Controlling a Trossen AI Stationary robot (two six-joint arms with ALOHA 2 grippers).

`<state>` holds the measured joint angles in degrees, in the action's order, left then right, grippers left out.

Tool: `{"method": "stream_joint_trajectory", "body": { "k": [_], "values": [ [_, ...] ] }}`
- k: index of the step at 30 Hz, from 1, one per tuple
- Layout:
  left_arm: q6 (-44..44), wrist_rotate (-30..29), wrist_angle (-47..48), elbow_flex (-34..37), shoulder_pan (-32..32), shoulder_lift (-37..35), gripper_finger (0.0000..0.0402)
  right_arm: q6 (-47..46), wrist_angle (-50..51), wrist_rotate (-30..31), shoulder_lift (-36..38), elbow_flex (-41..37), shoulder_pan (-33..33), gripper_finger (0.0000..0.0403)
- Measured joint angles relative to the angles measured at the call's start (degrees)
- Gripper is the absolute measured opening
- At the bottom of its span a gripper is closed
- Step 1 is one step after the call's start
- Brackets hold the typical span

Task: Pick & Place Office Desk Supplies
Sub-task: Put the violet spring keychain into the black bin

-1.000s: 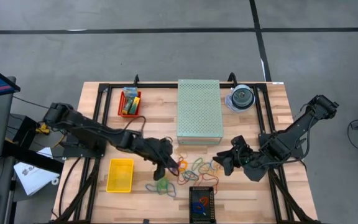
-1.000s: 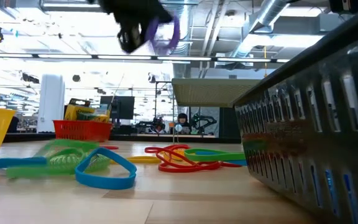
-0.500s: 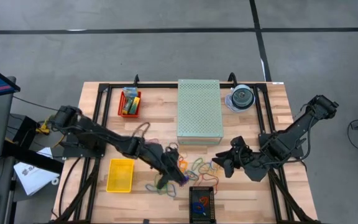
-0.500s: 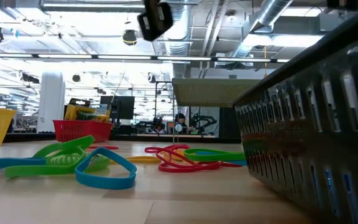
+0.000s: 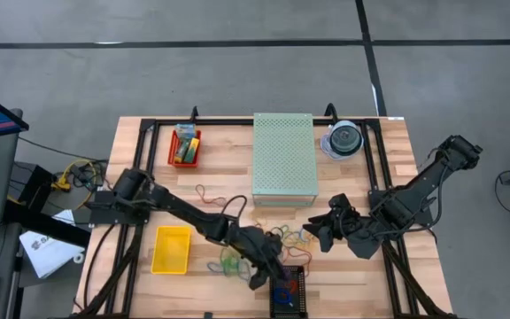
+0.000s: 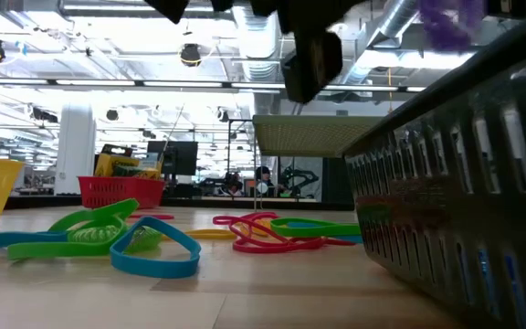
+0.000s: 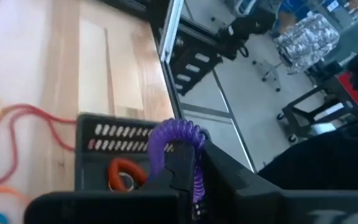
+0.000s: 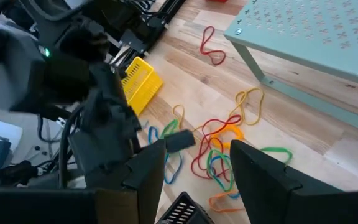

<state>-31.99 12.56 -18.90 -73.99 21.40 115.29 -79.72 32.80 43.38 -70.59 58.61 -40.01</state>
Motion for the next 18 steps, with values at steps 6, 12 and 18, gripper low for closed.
{"method": "stream_joint_trajectory", "body": {
  "k": [6, 12, 18],
  "values": [
    [-0.13, 1.0, -1.02, -2.13, 1.0, 3.08, 0.0016, -0.04, -0.04, 0.0, 0.0, 0.0, 0.0, 0.0178],
    [-3.15, 0.85, -1.01, -2.17, 0.89, 3.07, 0.0055, 0.02, 0.01, 0.02, -0.02, 0.0, 0.04, 0.0178],
    [-4.37, 0.43, -1.79, -2.17, 0.71, 3.07, 0.0136, 0.02, 0.07, 0.0, -0.02, 0.0, 0.04, 0.0178]
  ]
}}
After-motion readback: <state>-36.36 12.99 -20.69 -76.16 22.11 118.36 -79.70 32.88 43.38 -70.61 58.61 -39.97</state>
